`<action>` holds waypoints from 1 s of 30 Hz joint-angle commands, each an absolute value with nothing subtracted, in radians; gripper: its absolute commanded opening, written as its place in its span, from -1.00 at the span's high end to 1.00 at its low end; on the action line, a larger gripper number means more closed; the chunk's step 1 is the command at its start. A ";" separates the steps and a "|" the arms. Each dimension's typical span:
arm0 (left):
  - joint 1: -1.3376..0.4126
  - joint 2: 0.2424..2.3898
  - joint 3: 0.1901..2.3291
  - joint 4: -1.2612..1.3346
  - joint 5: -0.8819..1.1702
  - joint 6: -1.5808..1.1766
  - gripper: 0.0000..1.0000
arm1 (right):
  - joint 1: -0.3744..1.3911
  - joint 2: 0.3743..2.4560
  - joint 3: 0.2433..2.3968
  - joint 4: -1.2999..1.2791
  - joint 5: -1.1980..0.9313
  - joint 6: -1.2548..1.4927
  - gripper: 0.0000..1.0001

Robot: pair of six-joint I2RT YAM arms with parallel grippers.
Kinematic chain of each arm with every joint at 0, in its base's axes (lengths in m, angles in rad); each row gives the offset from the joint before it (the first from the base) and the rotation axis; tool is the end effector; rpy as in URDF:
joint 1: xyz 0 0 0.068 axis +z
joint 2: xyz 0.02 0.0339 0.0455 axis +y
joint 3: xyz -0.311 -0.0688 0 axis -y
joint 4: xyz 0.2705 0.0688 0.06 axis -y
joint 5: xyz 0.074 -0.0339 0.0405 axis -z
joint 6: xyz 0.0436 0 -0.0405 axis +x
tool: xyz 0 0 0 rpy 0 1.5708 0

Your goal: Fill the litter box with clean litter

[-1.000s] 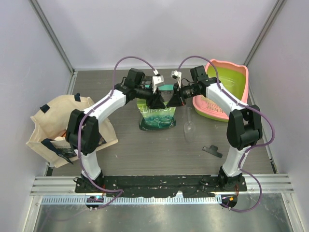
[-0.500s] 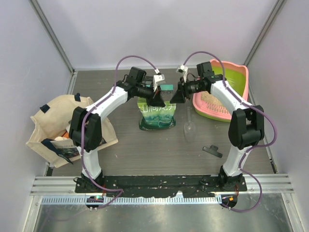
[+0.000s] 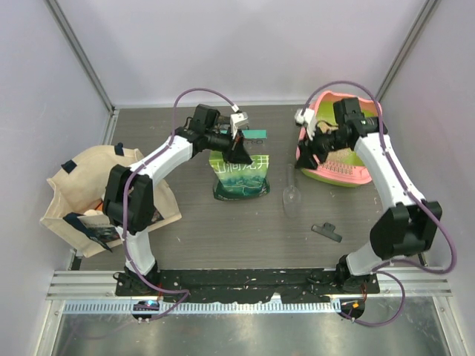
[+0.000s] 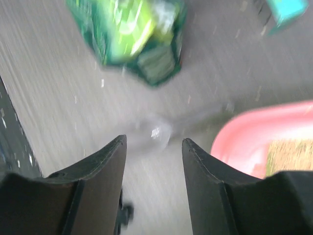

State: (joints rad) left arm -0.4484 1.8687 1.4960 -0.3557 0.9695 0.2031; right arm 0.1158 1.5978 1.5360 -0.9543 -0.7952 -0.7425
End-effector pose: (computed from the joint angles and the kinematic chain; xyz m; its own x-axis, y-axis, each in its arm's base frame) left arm 0.3978 -0.2313 0.3025 -0.4262 0.3317 -0.8416 0.9043 0.1798 -0.3871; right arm 0.3512 0.0722 0.3787 -0.3149 -0.5132 -0.7984 -0.9057 0.4140 0.0911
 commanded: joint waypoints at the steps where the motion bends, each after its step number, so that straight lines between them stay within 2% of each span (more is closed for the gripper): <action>1: -0.419 1.821 1.480 -0.288 0.980 0.137 1.00 | 0.117 1.404 1.361 -1.230 -0.498 -1.034 -0.09; 7: -0.423 1.838 1.496 -0.227 0.982 0.077 1.00 | 0.083 1.227 1.015 -1.250 -0.292 -1.083 -0.11; 11: -0.428 1.847 1.508 -0.216 0.983 0.066 1.00 | 0.033 1.285 0.942 -1.249 -0.210 -1.032 -0.11; 18: -0.440 1.852 1.514 -0.212 0.979 0.060 1.00 | -0.021 1.408 0.933 -1.167 -0.163 -0.991 -0.11; 25: -0.440 1.855 1.519 -0.215 0.969 0.055 1.00 | -0.021 1.561 0.992 -1.135 -0.219 -0.971 -0.09; 30: -0.440 1.853 1.519 -0.225 0.960 0.066 1.00 | -0.021 1.637 1.012 -1.135 -0.244 -0.960 0.00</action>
